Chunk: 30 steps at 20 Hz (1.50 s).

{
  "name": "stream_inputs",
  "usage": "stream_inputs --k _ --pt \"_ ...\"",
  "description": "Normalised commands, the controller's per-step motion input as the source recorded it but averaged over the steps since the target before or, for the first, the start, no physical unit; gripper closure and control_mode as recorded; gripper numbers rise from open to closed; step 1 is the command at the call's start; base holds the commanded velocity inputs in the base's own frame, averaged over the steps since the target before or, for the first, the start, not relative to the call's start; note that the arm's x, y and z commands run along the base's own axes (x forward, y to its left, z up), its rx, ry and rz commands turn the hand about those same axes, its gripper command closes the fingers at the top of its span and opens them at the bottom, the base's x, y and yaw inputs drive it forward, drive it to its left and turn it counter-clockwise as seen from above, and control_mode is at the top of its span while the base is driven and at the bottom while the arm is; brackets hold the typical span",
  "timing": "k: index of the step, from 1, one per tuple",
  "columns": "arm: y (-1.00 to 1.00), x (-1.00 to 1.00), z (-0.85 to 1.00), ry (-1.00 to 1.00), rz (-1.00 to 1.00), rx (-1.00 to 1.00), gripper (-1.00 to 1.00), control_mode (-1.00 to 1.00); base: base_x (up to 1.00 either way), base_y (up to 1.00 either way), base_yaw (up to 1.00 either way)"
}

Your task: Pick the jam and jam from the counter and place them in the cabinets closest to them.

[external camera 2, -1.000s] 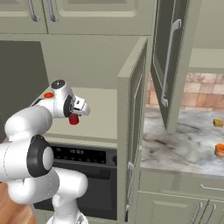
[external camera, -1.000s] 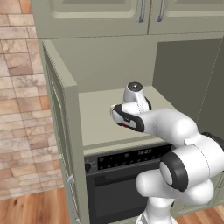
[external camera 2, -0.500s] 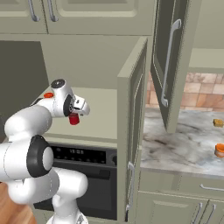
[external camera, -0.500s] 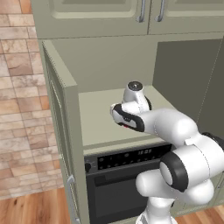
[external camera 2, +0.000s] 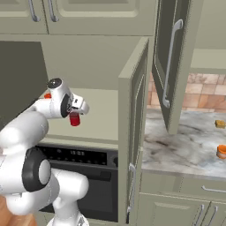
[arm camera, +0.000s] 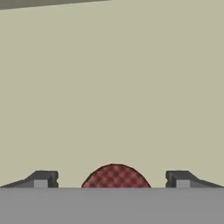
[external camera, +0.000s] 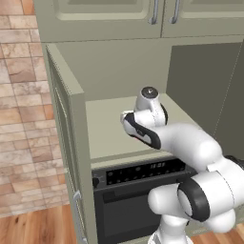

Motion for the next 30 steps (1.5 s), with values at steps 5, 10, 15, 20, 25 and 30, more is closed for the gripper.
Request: stream_inputs --k 5,10,15,20,25,30 --pt "0.0 -0.4 0.38 -0.05 0.0 0.0 -1.0 -1.0 0.0 0.0 0.0" --pt "-0.07 -0.63 0.43 0.0 0.0 0.04 -1.0 -1.0 0.0 0.0 0.0" --pt "-0.16 -0.76 0.49 0.0 0.0 0.08 -1.0 -1.0 0.0 0.0 0.0" --pt "-0.17 -0.8 0.46 0.0 -0.01 0.08 -1.0 -1.0 0.0 0.0 0.0" --pt "-0.14 -0.81 0.48 -0.03 0.0 0.06 -1.0 -1.0 0.0 0.0 0.0" --pt "-0.01 -0.67 0.52 -0.02 0.0 0.02 -1.0 -1.0 0.0 0.0 0.0"
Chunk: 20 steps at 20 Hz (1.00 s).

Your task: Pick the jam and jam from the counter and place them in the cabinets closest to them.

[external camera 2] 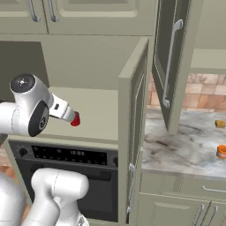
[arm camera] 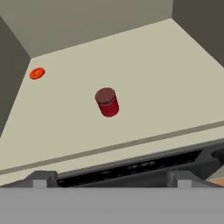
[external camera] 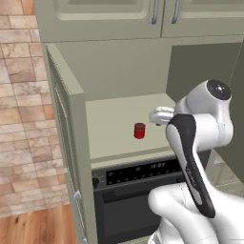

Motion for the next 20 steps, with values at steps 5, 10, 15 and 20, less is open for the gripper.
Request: stream_inputs --k 5,10,15,20 --pt "-0.05 -0.74 0.57 -0.02 0.0 0.05 -1.0 -1.0 0.0 0.0 0.0" --pt "0.0 -0.75 0.56 -0.01 -0.01 0.03 -1.0 -1.0 0.0 0.0 0.0" --pt "-0.01 -0.77 0.48 0.0 0.0 0.01 -1.0 -1.0 0.0 0.0 0.0" --pt "-0.08 -0.83 0.36 0.0 0.0 0.01 -1.0 -1.0 0.0 0.0 0.0"
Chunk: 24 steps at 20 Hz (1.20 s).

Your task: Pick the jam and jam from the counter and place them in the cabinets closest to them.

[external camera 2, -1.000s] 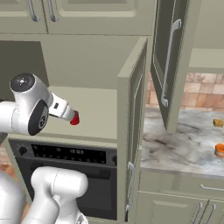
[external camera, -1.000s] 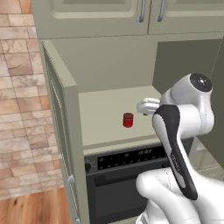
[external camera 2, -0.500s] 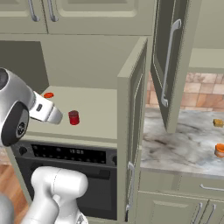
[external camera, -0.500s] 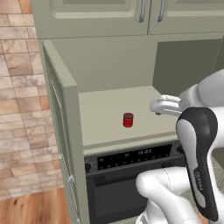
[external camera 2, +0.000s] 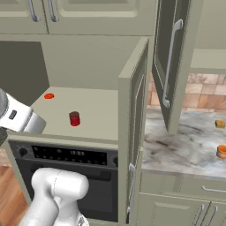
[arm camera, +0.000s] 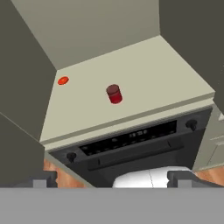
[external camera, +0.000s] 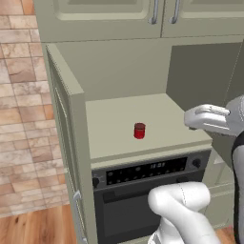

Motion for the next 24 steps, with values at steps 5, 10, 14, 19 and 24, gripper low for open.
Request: stream_inputs --k 5,10,14,19,24 --pt "-0.12 -0.78 0.13 0.0 0.0 0.0 -1.0 -1.0 0.0 0.0 0.0" --pt "0.0 -0.1 -0.01 0.01 0.0 -0.01 -1.0 -1.0 0.0 0.0 0.0" --pt "0.06 0.0 -0.14 0.05 0.01 -0.05 -1.0 -1.0 0.0 0.0 0.0" --pt "0.14 -0.07 -0.41 0.14 0.03 -0.11 -1.0 -1.0 0.0 0.0 0.0" --pt "0.02 -0.29 -0.41 0.05 0.04 -0.05 -1.0 -1.0 0.0 0.0 0.0"
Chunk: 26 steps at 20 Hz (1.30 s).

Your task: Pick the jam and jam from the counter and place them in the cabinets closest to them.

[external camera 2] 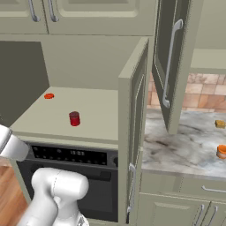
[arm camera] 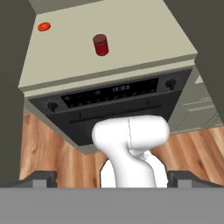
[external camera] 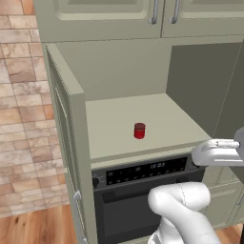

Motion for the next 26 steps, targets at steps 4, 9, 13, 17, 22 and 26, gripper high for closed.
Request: stream_inputs --k 4,9,13,17,22,26 --pt "0.0 -0.15 -0.15 0.0 0.01 -0.02 -1.0 -1.0 0.0 0.0 0.0" --pt "0.0 0.0 0.0 0.0 0.0 0.0 -1.0 -1.0 0.0 0.0 0.0" --pt "0.0 0.0 0.0 0.0 0.0 0.0 -1.0 -1.0 0.0 0.0 0.0" --pt "0.0 0.0 0.0 0.0 0.0 0.0 -1.0 1.0 -0.05 0.0 0.0" --pt "0.0 0.0 0.0 0.0 0.0 0.0 -1.0 1.0 -0.35 0.0 0.0" --pt "0.0 0.0 0.0 0.0 0.0 0.0 -1.0 1.0 -0.51 -0.02 0.0"
